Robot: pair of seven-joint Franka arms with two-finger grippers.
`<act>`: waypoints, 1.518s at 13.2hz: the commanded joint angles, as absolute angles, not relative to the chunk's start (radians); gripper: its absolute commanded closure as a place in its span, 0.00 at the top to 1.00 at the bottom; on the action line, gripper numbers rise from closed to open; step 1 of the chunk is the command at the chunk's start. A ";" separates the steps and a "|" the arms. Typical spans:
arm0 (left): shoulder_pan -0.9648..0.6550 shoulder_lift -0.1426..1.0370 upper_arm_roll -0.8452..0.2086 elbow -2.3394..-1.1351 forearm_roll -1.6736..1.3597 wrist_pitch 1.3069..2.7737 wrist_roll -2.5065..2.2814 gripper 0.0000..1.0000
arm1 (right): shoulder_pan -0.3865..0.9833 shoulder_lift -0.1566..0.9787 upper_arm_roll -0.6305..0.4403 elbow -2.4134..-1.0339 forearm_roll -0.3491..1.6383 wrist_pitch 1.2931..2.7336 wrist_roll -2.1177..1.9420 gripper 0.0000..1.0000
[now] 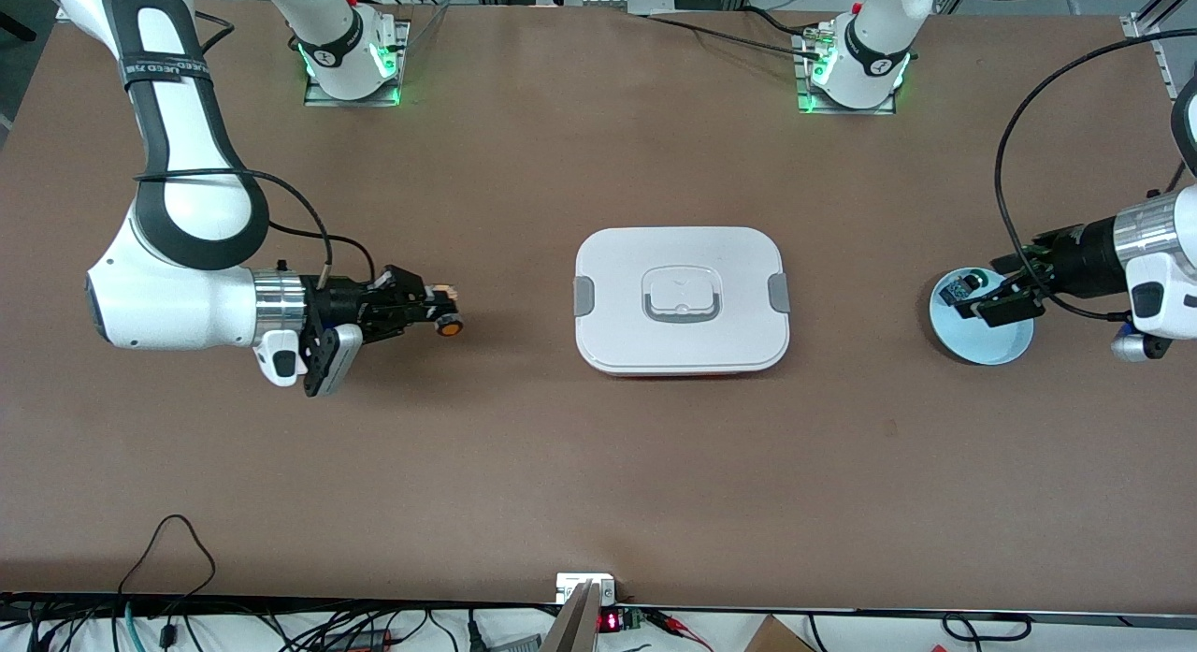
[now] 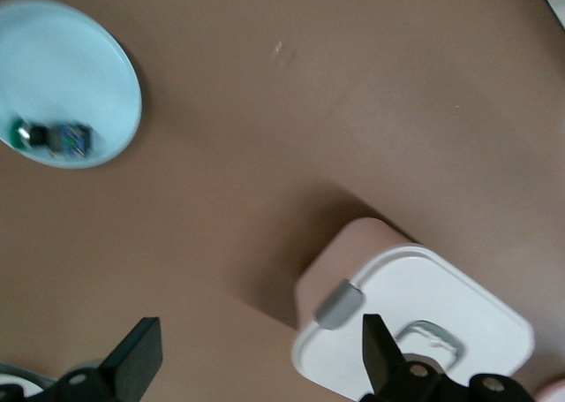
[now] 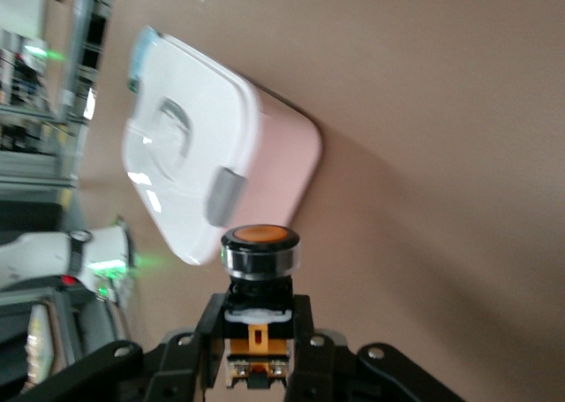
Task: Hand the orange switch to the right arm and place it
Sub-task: 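Lower the switch onto the white plate with the right gripper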
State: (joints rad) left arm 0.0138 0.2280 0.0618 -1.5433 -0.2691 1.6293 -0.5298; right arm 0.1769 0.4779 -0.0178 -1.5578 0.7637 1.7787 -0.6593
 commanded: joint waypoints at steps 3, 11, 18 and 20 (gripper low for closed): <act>0.011 0.128 0.054 -1.637 -0.026 1.637 -0.347 1.00 | 0.089 0.460 -0.006 -1.577 0.360 1.769 -0.805 0.16; -0.011 0.067 0.028 -1.675 0.018 1.747 -0.307 1.00 | 0.022 0.453 -0.002 -1.753 -0.087 1.949 -1.132 0.16; -0.011 0.077 0.006 -1.600 0.044 1.727 -0.265 1.00 | 0.006 0.437 -0.002 -1.989 -0.146 2.322 -1.301 0.16; -0.011 0.081 0.005 -1.548 0.049 1.656 -0.261 1.00 | 0.009 0.437 -0.002 -2.022 -0.146 2.381 -1.313 0.16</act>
State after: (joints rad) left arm -0.0125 0.0817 0.0094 -1.6065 0.0215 1.7255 -0.2858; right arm 0.0243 0.4780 -0.0171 -1.9586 -0.1272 2.3277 -1.2846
